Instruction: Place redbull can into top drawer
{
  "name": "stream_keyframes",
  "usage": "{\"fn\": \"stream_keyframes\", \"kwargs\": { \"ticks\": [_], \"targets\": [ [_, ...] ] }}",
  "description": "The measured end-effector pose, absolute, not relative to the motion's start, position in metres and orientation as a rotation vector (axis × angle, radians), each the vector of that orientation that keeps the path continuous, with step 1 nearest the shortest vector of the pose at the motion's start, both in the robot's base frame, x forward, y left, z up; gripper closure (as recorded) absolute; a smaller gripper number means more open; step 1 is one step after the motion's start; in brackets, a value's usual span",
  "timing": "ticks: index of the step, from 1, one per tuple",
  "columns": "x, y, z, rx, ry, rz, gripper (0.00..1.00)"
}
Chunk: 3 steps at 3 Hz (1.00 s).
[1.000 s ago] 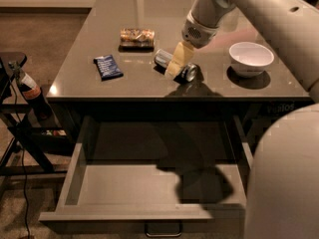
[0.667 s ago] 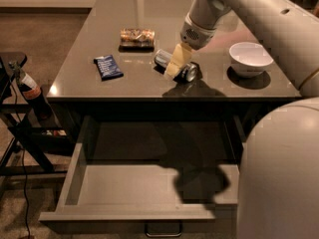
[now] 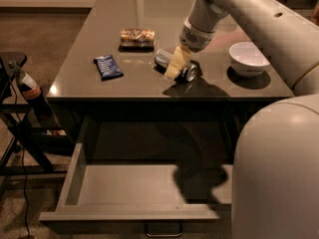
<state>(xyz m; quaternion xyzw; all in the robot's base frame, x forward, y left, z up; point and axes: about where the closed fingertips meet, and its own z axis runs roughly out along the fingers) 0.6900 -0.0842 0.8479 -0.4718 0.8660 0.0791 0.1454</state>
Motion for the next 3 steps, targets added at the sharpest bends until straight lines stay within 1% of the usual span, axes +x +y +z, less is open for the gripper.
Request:
{"fn": "stream_keyframes", "kwargs": {
  "ticks": [1, 3],
  "targets": [
    [0.6900, -0.0842, 0.8479, -1.359, 2.495, 0.228, 0.19],
    [0.6900, -0.0842, 0.8478, -1.359, 2.495, 0.228, 0.66]
  ]
}}
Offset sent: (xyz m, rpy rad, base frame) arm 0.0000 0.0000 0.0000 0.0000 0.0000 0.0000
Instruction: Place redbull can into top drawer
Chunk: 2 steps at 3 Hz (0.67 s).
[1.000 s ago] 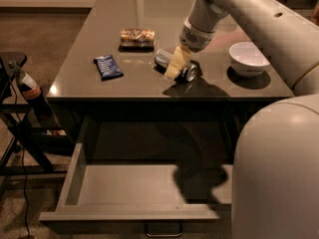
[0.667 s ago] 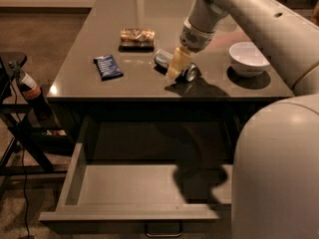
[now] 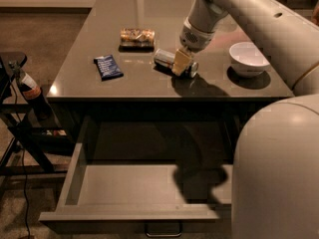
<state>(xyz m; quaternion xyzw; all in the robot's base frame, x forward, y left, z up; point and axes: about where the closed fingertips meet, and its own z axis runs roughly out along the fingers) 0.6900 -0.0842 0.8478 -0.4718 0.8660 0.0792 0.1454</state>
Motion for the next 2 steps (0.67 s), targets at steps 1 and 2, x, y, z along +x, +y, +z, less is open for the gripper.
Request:
{"fn": "stream_keyframes", "kwargs": {
  "ticks": [1, 2],
  "targets": [
    [0.6900, -0.0841, 0.8478, -1.359, 2.494, 0.228, 0.89],
    [0.6899, -0.0840, 0.8478, -1.359, 2.494, 0.228, 1.00]
  ]
}}
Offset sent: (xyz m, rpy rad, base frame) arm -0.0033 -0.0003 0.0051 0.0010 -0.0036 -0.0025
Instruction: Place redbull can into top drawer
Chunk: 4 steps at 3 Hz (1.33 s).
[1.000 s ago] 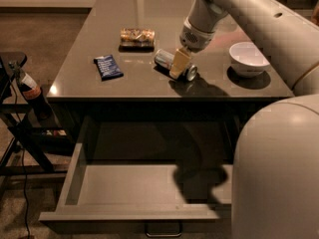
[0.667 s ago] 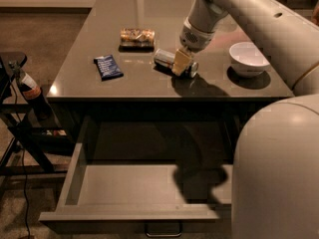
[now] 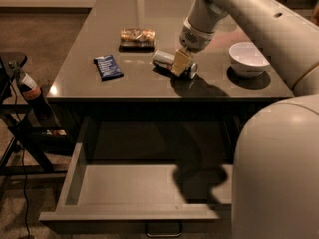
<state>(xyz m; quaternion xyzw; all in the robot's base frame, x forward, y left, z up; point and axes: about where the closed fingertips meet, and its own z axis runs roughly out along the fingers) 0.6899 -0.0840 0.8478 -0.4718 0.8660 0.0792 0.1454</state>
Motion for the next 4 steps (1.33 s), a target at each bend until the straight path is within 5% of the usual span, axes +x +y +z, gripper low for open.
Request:
{"fn": "stream_keyframes", "kwargs": {
  "ticks": [2, 3, 4],
  "targets": [
    [0.646, -0.096, 0.864, -1.283, 2.512, 0.219, 1.00],
    [0.575, -0.108, 0.878, -1.244, 2.517, 0.234, 1.00],
    [0.575, -0.108, 0.878, -1.244, 2.518, 0.233, 1.00]
  ]
}}
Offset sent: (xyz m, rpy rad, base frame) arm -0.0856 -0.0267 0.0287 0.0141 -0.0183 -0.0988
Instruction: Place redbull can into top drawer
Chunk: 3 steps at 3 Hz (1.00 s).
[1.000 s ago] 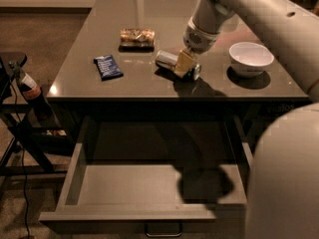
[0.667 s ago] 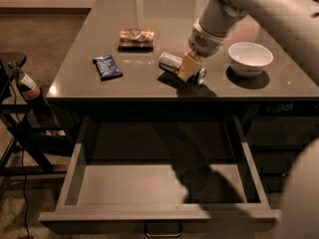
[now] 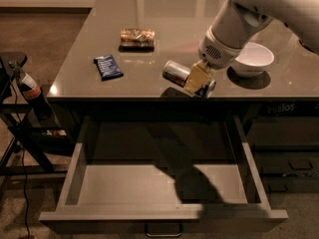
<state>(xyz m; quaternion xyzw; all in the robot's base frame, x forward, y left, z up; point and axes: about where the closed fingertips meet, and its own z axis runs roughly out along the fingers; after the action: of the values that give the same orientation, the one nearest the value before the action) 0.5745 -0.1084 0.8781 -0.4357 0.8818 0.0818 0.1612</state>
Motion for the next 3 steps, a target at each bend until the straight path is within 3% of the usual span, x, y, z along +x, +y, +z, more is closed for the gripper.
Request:
{"fn": "stream_keyframes", "kwargs": {
  "ticks": [3],
  "targets": [
    [0.488, -0.108, 0.871, -1.177, 2.618, 0.295, 1.00]
  ]
}}
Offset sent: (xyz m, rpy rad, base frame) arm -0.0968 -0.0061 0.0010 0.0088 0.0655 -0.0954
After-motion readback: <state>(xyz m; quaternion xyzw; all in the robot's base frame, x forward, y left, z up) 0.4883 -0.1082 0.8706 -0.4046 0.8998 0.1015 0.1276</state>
